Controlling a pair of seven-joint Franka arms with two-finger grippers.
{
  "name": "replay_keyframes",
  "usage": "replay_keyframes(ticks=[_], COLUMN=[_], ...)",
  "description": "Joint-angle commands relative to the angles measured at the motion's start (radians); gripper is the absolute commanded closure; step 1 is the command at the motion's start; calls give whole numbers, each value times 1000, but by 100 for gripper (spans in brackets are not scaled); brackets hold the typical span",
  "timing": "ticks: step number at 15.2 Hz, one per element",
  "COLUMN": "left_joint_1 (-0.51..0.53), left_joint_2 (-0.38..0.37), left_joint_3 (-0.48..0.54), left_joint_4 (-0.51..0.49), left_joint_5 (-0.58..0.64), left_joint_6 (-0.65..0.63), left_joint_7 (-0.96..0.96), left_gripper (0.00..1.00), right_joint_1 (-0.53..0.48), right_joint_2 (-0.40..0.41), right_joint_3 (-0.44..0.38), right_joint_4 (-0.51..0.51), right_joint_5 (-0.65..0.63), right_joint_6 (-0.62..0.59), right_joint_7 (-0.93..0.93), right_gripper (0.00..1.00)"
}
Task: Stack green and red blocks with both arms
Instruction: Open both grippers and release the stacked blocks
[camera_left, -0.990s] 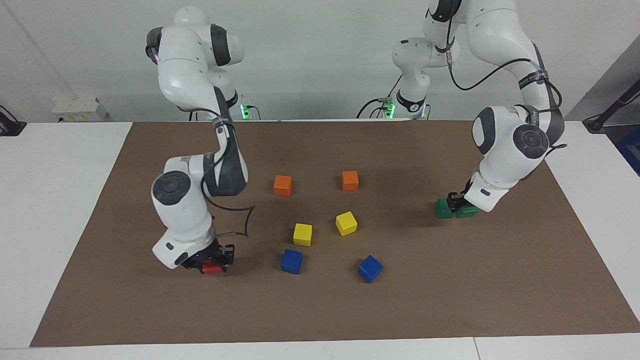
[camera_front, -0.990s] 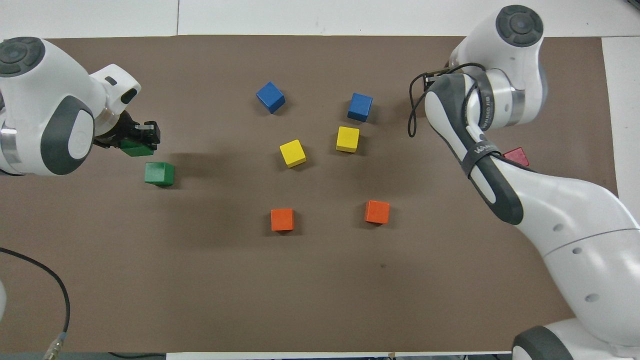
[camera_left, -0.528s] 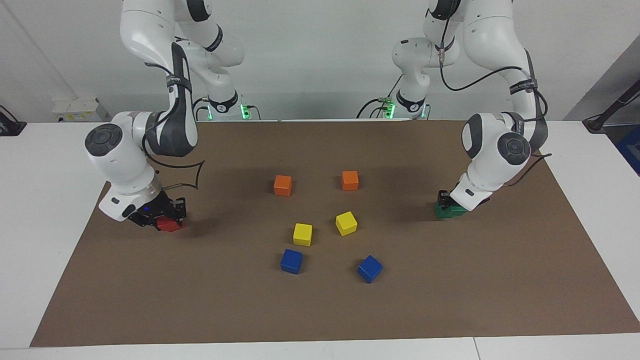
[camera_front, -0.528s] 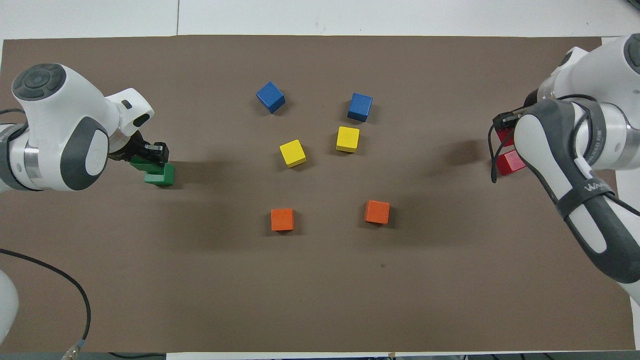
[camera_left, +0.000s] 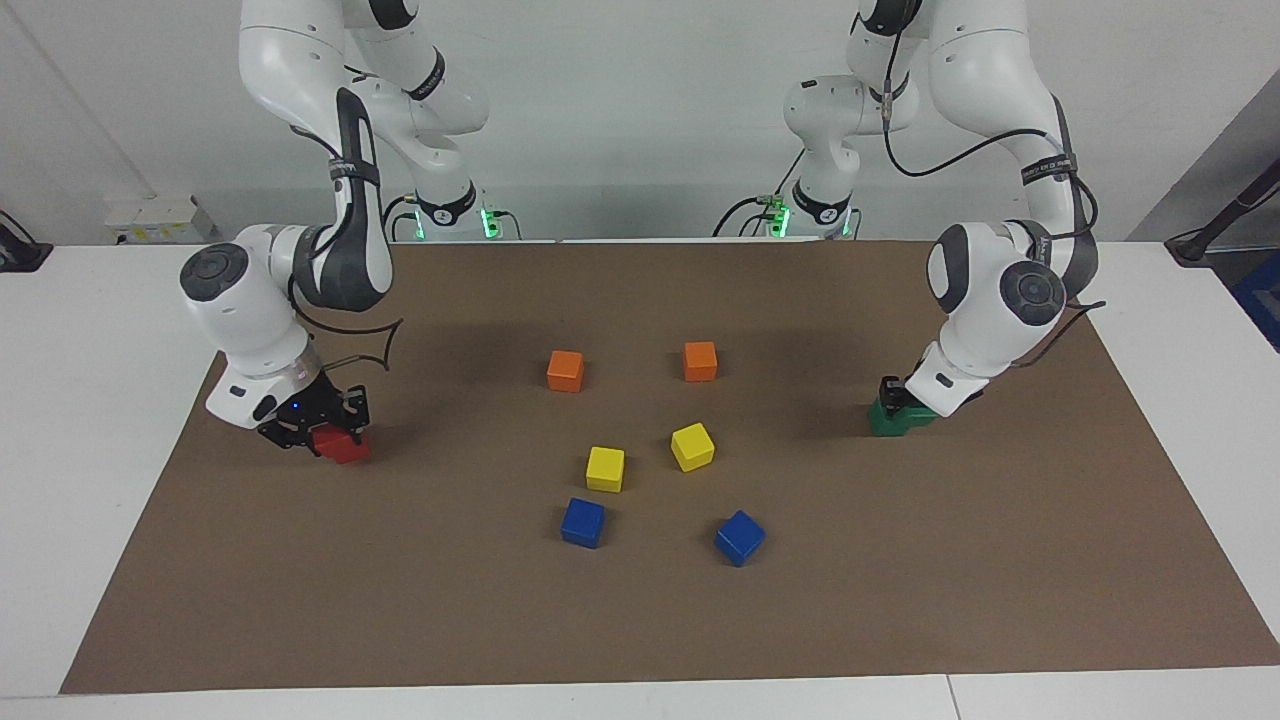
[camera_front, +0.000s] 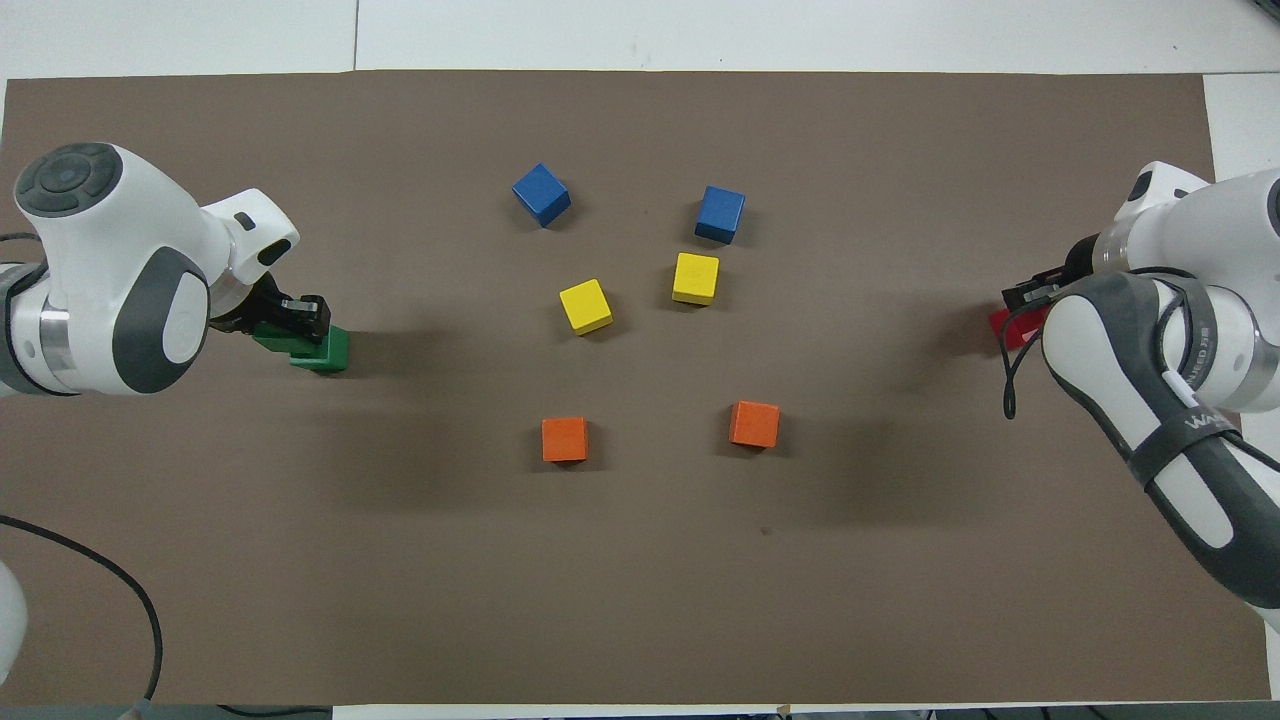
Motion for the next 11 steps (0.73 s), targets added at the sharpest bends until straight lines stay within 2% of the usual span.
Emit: replay_keyframes(ticks=[1,3,5,6,8,9,10,11], left_joint_1=[6,1,-2,-2,-3,-5,-5,-5], left_joint_2=[-50,-54,-55,-57,-61,-63,-69,-70], left_joint_3=[0,0,0,0,0,0,0,0], left_joint_4=[-65,-68,-76,-77,-91,-105,-119,-129], left_joint_5=[-28,-34,-34,-36,-36,-36,-36,-36], left_joint_6=[28,31,31,32,44,60,75,90], left_joint_7=[16,15,15,15,15,15,15,15], left_gripper=[100,100,100,100,100,100,84,56], right_joint_1=[-27,-38,-29,-28,-23,-23,-24,-25], right_joint_2=[-38,-44,-50,-48,-50,-50,-50,-50], right_joint_3=[12,14,12,12,12,12,12,12], right_joint_4=[-56,-101,-116,-115,-115,-115,-115,-115], right_joint_5=[18,30,63,64,64,64,64,64], right_joint_6=[36,105,116,114,113,114,113,113], right_joint_7=[-49,-99,-96,-87,-59,-59,-59,-59], right_gripper=[100,100,98,87,100,98,81,61])
